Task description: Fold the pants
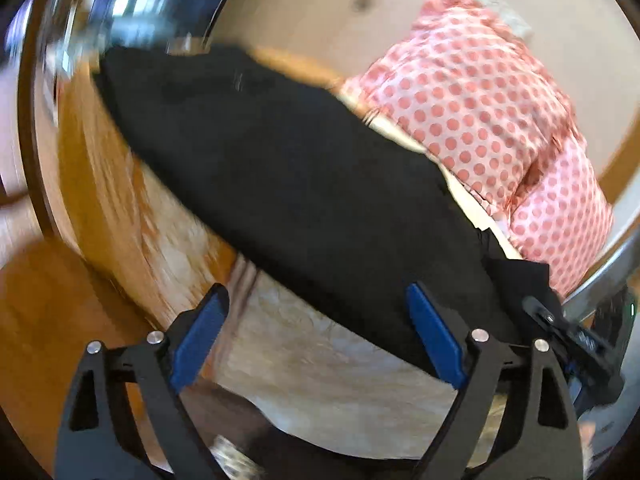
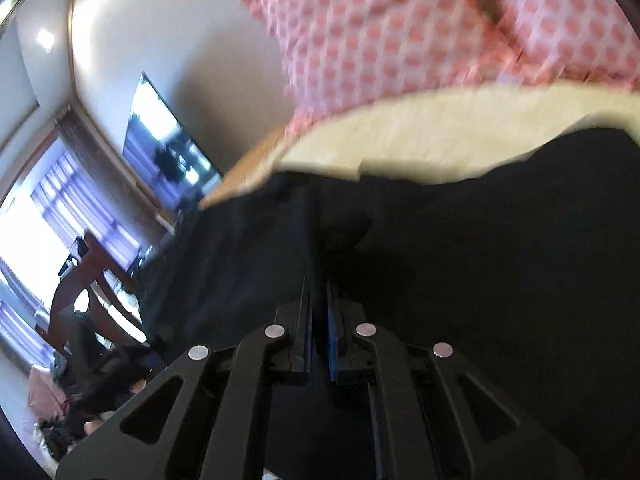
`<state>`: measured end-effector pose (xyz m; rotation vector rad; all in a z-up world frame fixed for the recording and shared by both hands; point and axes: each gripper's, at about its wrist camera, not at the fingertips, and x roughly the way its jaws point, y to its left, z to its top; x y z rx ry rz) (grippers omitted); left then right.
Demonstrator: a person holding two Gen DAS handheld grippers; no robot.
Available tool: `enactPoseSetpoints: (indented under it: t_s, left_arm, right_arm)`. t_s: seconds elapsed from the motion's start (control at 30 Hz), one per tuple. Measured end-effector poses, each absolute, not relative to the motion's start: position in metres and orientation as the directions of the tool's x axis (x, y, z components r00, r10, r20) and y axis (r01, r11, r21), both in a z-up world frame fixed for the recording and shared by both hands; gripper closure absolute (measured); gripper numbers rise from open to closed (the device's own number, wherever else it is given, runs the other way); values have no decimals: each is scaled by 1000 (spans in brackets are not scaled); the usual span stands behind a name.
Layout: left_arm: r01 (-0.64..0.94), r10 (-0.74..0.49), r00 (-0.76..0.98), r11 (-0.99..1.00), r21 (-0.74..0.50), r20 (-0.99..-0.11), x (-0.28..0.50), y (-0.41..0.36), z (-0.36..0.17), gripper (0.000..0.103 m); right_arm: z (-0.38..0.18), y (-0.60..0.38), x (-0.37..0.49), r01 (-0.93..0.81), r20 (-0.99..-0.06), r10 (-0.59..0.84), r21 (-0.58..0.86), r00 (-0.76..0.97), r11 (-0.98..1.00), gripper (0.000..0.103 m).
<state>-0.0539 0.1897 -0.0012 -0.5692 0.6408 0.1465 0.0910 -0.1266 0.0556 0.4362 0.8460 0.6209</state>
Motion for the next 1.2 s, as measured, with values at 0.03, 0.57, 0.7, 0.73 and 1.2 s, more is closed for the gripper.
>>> enactPoseSetpoints:
  t_s: [0.03, 0.57, 0.7, 0.73, 1.2]
  left_arm:
    - [-282, -29, 815, 852, -442, -578, -60, 190, 5, 14]
    - [-252, -227, 837, 649, -718, -498, -45, 249, -10, 13]
    - [-258, -241, 841, 609, -750, -485, -37, 260, -11, 13]
    - [-261, -239, 840, 608, -750, -486, -37, 261, -10, 13]
    - [-291, -183, 860, 589, -754, -476, -32, 286, 23, 11]
  right_arm:
    - [62, -124, 91, -333, -538, 658, 581, 527, 742, 97]
    - [55, -44, 48, -568, -580, 687, 414, 438, 711, 61]
    - [56, -39, 35, -609, -568, 695, 379, 441, 697, 35]
    - [56, -38, 33, -615, -568, 690, 364, 448, 700, 35]
    - [53, -42, 35, -617, -540, 720, 404, 436, 676, 33]
